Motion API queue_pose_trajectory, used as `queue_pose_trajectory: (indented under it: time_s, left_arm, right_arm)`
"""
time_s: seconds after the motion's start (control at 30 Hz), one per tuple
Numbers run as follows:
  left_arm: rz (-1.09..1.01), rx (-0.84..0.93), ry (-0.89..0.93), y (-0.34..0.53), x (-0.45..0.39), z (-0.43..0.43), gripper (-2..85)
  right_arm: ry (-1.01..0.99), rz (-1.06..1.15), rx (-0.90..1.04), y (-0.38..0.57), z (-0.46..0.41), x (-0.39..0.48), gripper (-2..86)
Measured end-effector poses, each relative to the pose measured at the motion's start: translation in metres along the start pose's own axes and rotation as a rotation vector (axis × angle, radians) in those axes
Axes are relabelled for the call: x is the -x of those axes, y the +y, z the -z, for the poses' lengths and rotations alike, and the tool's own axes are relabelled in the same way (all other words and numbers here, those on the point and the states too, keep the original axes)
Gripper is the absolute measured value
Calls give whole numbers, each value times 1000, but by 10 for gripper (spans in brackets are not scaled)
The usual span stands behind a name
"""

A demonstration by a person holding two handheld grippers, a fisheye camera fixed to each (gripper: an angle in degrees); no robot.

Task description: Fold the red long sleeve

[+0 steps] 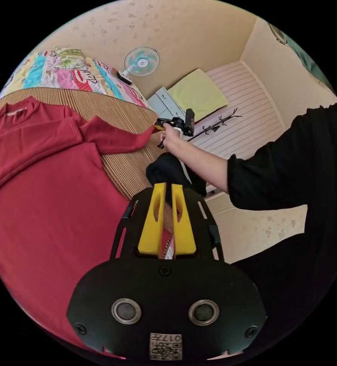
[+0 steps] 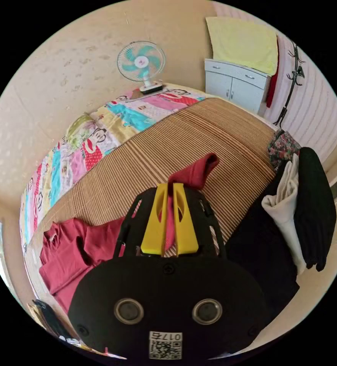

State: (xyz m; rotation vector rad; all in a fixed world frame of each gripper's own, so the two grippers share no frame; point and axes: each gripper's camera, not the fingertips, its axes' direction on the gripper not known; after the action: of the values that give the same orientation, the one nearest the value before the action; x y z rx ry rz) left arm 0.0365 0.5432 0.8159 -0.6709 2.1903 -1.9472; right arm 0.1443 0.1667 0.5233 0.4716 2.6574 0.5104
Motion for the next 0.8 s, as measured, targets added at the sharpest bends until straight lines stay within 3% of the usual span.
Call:
queue_pose_trajectory:
  time_s: [0.13,0.2,0.27,0.33,0.47,0.7,0.8]
  left_arm:
    - [114,-186,-87,1,35,61,27]
    - [163,-411,-128,10,54,121,39]
    - [223,-491,-197,16,66,158,52]
    - [275,-548,-286,24,78,191,78]
    - [423,-588,-432,45,123,240,118]
    - [518,-579,-337,16,217,251,162]
    - [570,-539,-323,-11,247,241,175]
  right_arm:
    - [-325,290,-247,64,80,128,32]
    - [-547,347,-236,95,87,176,32]
    - [-710,469,-164,146,69,243,33]
    - [-765,570,-69,192,35,287,33]
    - [-773,789,415,298,-67,351,34]
    - [-710,909,273,328,-47,328,46]
    - [-835,984,380,330,-48,326,70]
